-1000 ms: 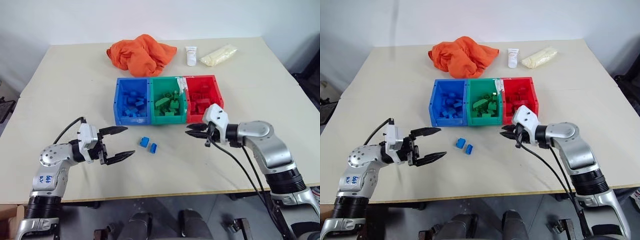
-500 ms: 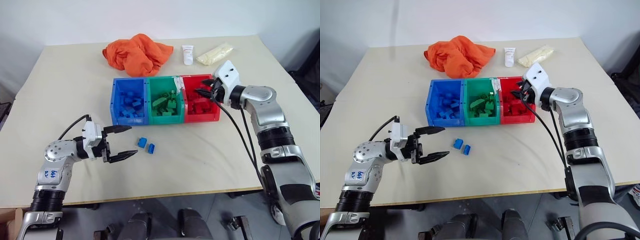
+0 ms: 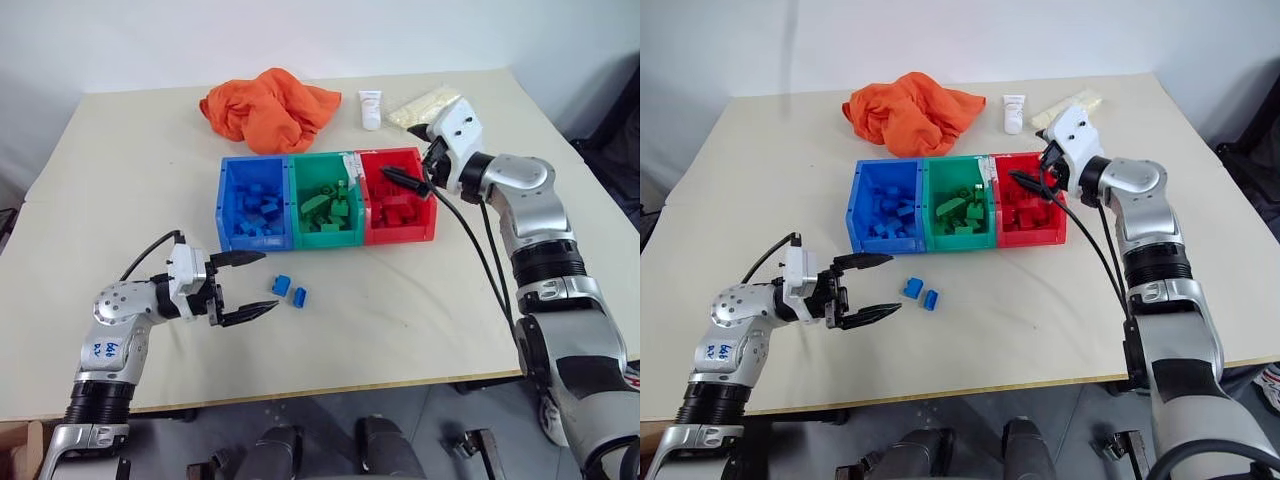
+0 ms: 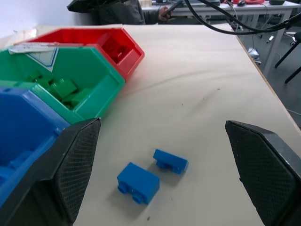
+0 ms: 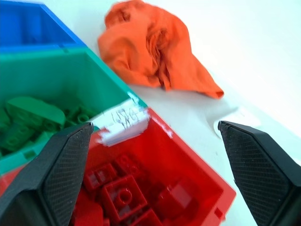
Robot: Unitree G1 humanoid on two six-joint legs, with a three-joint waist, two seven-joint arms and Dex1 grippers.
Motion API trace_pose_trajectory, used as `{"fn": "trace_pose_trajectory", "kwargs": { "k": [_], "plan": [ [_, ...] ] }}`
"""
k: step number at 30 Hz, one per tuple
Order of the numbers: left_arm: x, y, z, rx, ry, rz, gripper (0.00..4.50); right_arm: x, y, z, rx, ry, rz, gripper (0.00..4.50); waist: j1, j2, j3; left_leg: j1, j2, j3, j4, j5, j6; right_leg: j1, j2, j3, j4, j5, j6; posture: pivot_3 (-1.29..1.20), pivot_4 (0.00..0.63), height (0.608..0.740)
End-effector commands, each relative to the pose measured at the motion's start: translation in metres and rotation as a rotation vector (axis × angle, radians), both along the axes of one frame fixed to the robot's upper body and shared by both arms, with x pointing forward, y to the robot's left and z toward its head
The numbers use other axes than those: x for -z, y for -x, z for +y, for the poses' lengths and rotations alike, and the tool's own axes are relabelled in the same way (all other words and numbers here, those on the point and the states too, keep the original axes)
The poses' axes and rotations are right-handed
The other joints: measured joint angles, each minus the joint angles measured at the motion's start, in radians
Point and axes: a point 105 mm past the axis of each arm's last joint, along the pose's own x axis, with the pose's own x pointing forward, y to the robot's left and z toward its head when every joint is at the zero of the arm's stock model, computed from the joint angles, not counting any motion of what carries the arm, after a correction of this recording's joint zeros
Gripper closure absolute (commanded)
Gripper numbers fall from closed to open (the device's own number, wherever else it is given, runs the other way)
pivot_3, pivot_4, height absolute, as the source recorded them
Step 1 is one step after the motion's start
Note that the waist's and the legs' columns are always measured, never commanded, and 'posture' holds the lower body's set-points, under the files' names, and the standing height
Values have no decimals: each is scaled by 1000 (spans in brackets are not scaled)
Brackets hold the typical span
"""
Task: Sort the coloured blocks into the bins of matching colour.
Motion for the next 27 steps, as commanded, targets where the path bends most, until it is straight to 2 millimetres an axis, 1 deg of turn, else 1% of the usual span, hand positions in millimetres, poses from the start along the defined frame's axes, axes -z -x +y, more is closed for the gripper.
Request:
{"fn": "trace_pose_trajectory", "kwargs": {
  "k": [1, 4, 7, 9, 11, 12, 15, 16, 19, 21, 23, 27],
  "plan": [
    [-4, -2, 1, -5, -6, -23, 0, -6, 19, 1, -84, 27, -33, 44, 2, 0, 0, 0, 0, 0, 0, 0, 0, 0, 0, 0, 0, 0, 0, 0, 150, 740],
    [-3, -1, 2, -13, -7, -19, 0, 7, 42, 0, -170, 65, 24, 44, 6, 0, 0, 0, 0, 0, 1, 0, 0, 0, 0, 0, 0, 0, 0, 0, 150, 740],
    [3, -1, 5, -38, -25, -10, 0, 34, 77, -10, -275, 149, 136, 44, 12, 0, 0, -1, 0, -2, 1, 0, 0, 0, -1, 1, 0, 0, 0, 0, 150, 740],
    [7, -2, 7, -58, -44, -3, 0, 44, 93, -16, -307, 176, 179, 44, 15, 0, 0, -2, -1, -3, 1, 0, 0, 1, -1, 1, -1, 0, 0, 0, 150, 740],
    [18, -3, 9, -98, -90, 9, 0, 66, 109, -30, -311, 240, 271, 44, 14, 0, 0, -2, -1, -2, 2, 0, 0, 1, -1, 1, -1, 0, 0, 0, 150, 740],
    [21, -3, 10, -115, -106, 11, 0, 72, 114, -35, -310, 253, 303, 44, 13, 0, 0, -1, -1, -1, 2, 0, 0, 1, -1, 1, -1, 0, 0, 0, 150, 740],
    [30, -2, 10, -162, -149, 16, 0, 82, 122, -43, -320, 258, 354, 44, 9, 0, 0, 0, 0, 1, 2, 0, 0, 1, 0, 1, -1, 0, 0, 0, 150, 740],
    [35, 0, 12, -209, -174, 28, 0, 85, 125, -47, -325, 251, 378, 44, 8, 0, 0, 0, 0, 3, 2, 0, 0, 1, 0, 1, -1, 0, 0, 0, 150, 740],
    [41, 14, 14, -273, -216, 48, 0, 88, 130, -52, -350, 243, 409, 44, 8, 0, 0, 2, 1, 6, 0, -1, 1, 1, 1, 3, -1, 0, 0, 0, 150, 740],
    [47, 27, 20, -320, -259, 83, 0, 87, 132, -49, -374, 229, 408, 44, 10, 0, 0, 1, 2, 6, 0, -1, 1, 1, 1, 4, -2, 0, 0, 0, 150, 740],
    [47, 38, 23, -352, -275, 105, 0, 86, 133, -46, -394, 218, 409, 44, 13, 0, 0, 2, 2, 5, 0, -1, 1, 1, 1, 5, -2, 0, 0, 0, 150, 740],
    [36, 62, 31, -428, -241, 115, 0, 84, 130, -42, -424, 195, 398, 44, 25, 0, 0, 2, 2, 5, 0, -1, 2, 3, 0, 5, -4, 0, 0, 0, 150, 740]
  ]
}}
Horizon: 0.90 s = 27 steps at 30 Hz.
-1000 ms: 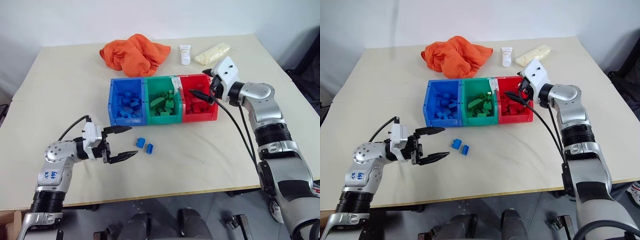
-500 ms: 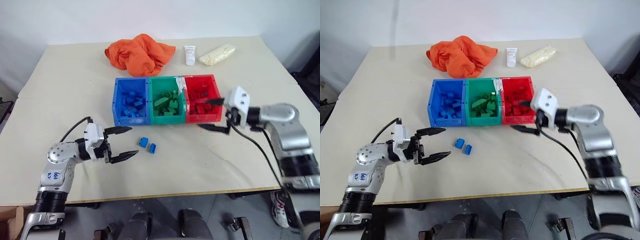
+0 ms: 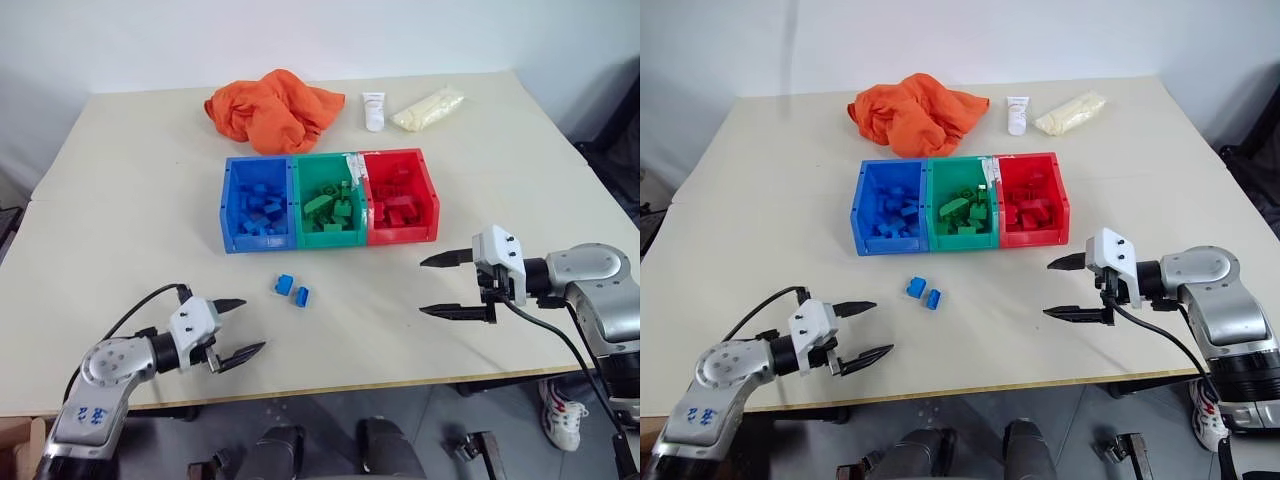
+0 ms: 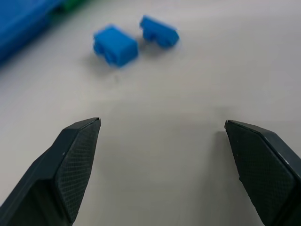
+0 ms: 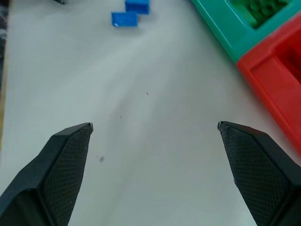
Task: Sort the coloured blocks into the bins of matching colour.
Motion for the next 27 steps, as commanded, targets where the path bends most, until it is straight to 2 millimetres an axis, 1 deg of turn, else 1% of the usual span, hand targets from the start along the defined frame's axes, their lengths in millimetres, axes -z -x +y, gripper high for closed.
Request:
{"fn": "trace_pose_trajectory", "kwargs": {
  "k": [1, 5, 8, 13, 16, 18, 21, 23, 27],
  "plan": [
    [-25, 14, 5, -52, 22, -67, 0, -12, -2, 4, -32, -41, -40, 44, 8, 0, 0, 0, 0, 0, 0, 0, 0, 0, 0, 0, -1, 0, 0, 0, 150, 740],
    [-31, 25, 9, -73, 44, -56, 0, -13, -7, 9, -41, -51, -47, 44, 18, 0, 0, 0, 0, 1, 0, 0, 0, 1, 0, 0, -2, 0, 0, 0, 150, 740],
    [-35, 22, 3, -62, 68, -56, 0, -14, -8, 13, -48, -56, -53, 44, 32, 0, 0, 0, 0, 1, 1, 0, 0, 2, 0, -1, -3, 0, 0, 0, 150, 740],
    [-45, 2, -22, 3, 129, -99, 0, -16, -4, 15, -50, -74, -68, 44, 45, 0, 0, 0, 0, 0, 2, 0, 0, 2, 0, -1, -3, 0, -1, 0, 150, 740],
    [-45, -9, -37, 45, 146, -101, 0, -17, 2, 13, -44, -81, -73, 44, 42, 0, 0, 0, 0, 1, 2, 0, 0, 2, 0, -3, -3, 0, 0, 0, 150, 740],
    [-44, -17, -48, 68, 156, -99, 0, -18, 8, 11, -42, -95, -78, 44, 40, 0, 0, 0, 0, 1, 1, 0, 0, 2, 0, -3, -3, 0, 0, 0, 150, 740],
    [-42, -29, -69, 89, 188, -73, 0, -18, 14, 5, -12, -98, -86, 44, 41, 0, 0, 0, 0, 1, 1, 0, 0, 1, 0, -4, -2, 0, 0, 0, 150, 740],
    [-37, -38, -77, 82, 185, -55, 0, -17, 17, 3, 15, -100, -92, 44, 41, 0, 0, 0, 0, 1, 1, 0, 0, 1, 0, -4, -2, 0, 0, 0, 150, 740],
    [-31, -44, -93, 139, 177, -19, 0, -11, 23, 0, 66, -105, -95, 44, 40, 0, 0, 0, 0, 2, 1, 0, 0, 1, 1, -3, -1, 0, 0, 0, 150, 740]
  ]
}}
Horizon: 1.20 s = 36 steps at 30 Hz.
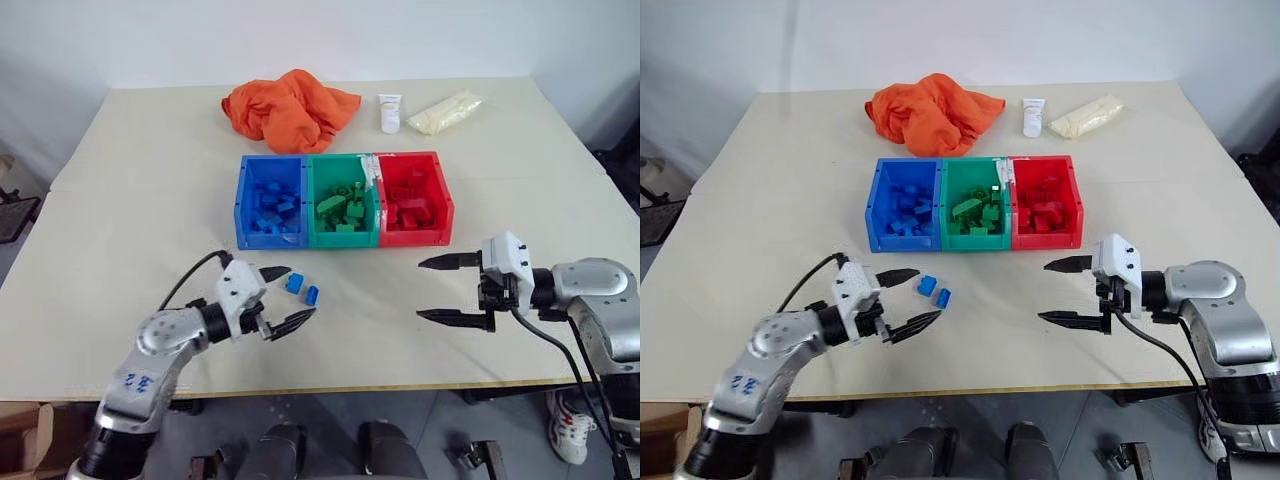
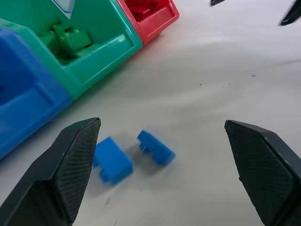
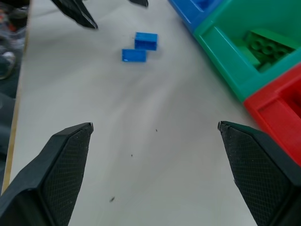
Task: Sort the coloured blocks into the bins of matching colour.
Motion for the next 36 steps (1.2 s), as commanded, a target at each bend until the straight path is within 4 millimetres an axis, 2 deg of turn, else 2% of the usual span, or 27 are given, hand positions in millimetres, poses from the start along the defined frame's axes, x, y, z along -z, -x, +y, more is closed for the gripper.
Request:
{"fn": "trace_pose_trajectory", "kwargs": {
  "k": [1, 11, 18, 26, 29, 36],
  "plan": [
    [1, -3, -8, 25, -11, 13, 0, -9, 6, -1, 26, -10, -50, 44, 0, 0, 0, 0, 0, 0, 0, 0, 0, 0, 0, 0, 0, 0, 0, 0, 150, 740],
    [14, -19, -10, 8, -115, 83, 0, -5, 15, -6, 105, -20, -56, 44, 3, 0, 0, 0, 0, 0, 1, 0, 0, 0, 0, 0, 0, 0, 0, 0, 150, 740],
    [16, -18, -21, 82, -197, 106, 0, -4, 16, -8, 135, -22, -64, 44, 3, 0, 0, 0, 0, 0, 2, 0, 0, 0, 0, 0, 1, 0, 0, 0, 150, 740],
    [17, -22, -13, 61, -315, 107, 0, -4, 16, -11, 160, -16, -69, 44, 1, 0, 0, 0, 0, 0, 2, 0, 0, 1, 0, 1, 1, 0, 0, 0, 150, 740],
    [17, -23, -10, 51, -342, 98, 605, -4, 16, -10, 164, -16, -68, 0, 1, 0, 0, 1, 0, 0, 2, 0, 0, 1, 1, 1, 1, 0, 0, 0, 150, 740],
    [17, -25, -8, 51, -350, 77, 2846, -5, 12, -10, 174, -15, -72, 0, 2, 0, 0, 0, 0, 0, 2, 0, 0, 1, 1, 1, 1, 0, 0, 0, 150, 740]
  ]
}}
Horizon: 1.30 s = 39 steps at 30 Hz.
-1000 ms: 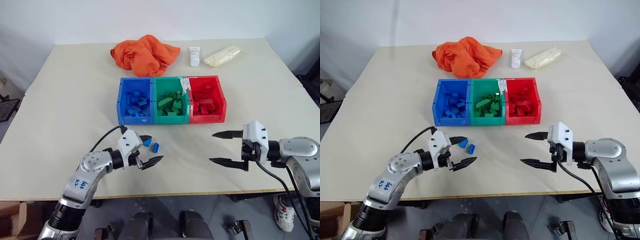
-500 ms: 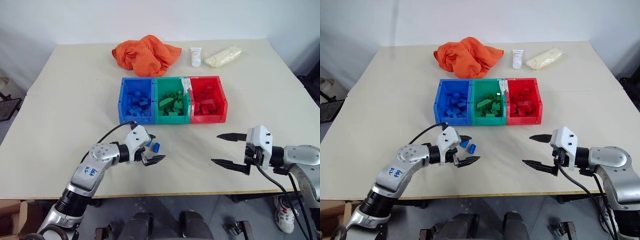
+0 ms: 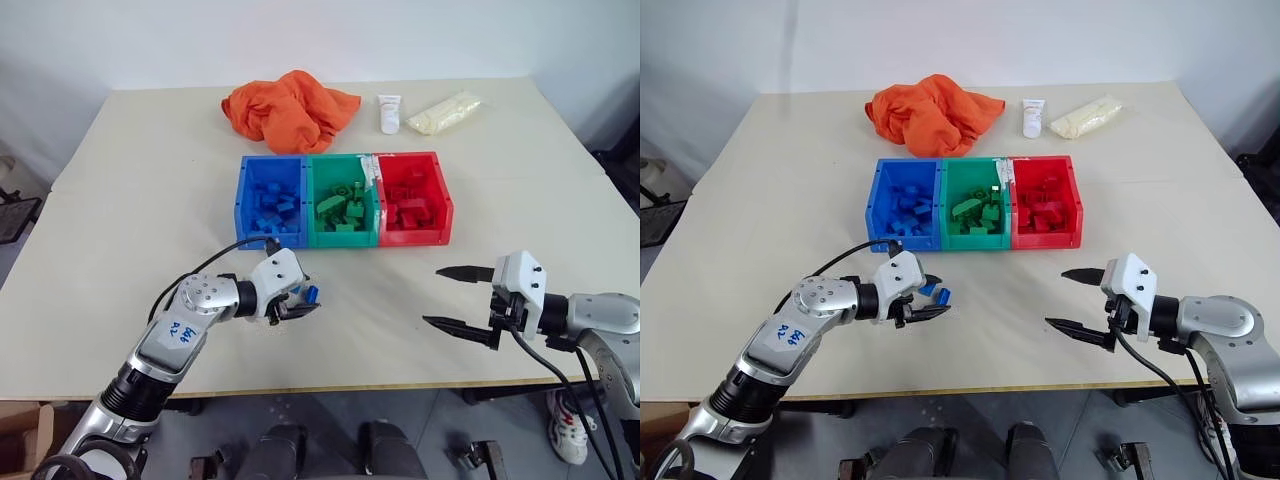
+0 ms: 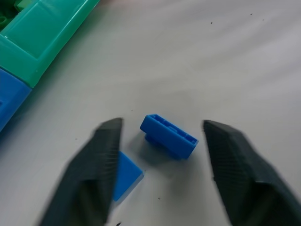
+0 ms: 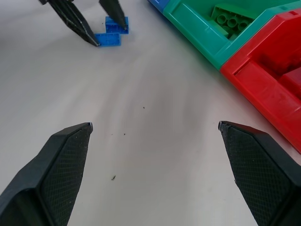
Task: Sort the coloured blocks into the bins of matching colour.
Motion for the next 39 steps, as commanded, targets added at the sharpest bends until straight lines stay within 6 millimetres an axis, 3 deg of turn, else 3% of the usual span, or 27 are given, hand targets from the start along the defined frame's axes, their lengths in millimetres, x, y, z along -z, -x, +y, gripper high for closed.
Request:
{"fn": "trace_pose_trajectory", "kwargs": {
  "k": [1, 5, 6, 11, 18, 23, 30, 39],
  "plan": [
    [8, 1, 5, -4, -19, 19, 3161, -14, 0, 0, -5, 12, -53, 0, 0, 0, 0, 0, 0, 0, 0, 0, 0, 0, 0, 0, 0, 0, 0, 0, 150, 740],
    [5, 0, 2, 16, 17, -6, 4401, -15, -1, 0, -2, 11, -56, 0, 0, 0, 0, 0, 0, 0, 0, 0, 0, 0, 0, 0, 0, 0, 0, 0, 150, 740],
    [3, -1, 1, 17, 38, -14, 4492, -15, -2, 0, -1, 12, -56, 0, 0, 0, 0, 0, 0, 0, 0, 0, 0, 0, 0, 0, 0, 0, 0, 0, 150, 740],
    [-4, -2, -4, 51, 84, -53, 4492, -15, -3, -1, 1, 12, -57, 0, 1, 0, 0, 0, 0, 0, 0, 0, 0, 0, 0, 0, 0, 0, 0, 0, 150, 740],
    [-63, -16, -10, 70, 283, -212, 4492, -17, -1, -3, 3, 8, -59, 0, 1, -1, 0, -1, 0, 0, 2, 0, 0, 0, 0, -1, 0, 0, 0, 0, 150, 740],
    [-102, -40, 10, -87, 349, -328, 4492, -28, 0, -8, 4, -44, -93, 0, 0, -1, 1, -1, 0, 0, 2, 0, 0, 0, 0, -1, 1, 0, 1, 0, 150, 740],
    [-120, -75, 52, -316, 273, -421, 4492, -43, -12, -19, 64, -112, -152, 0, -1, -1, 1, -1, 0, 0, 2, 0, 0, -1, 6, 0, 2, 0, 1, 0, 150, 740],
    [-106, -77, 70, -326, 192, -405, 1635, -51, -22, -23, 73, -121, -182, 0, -1, -2, 1, -2, 0, 0, 2, 0, 0, -1, 6, 0, 2, 1, 2, 0, 150, 740]
  ]
}}
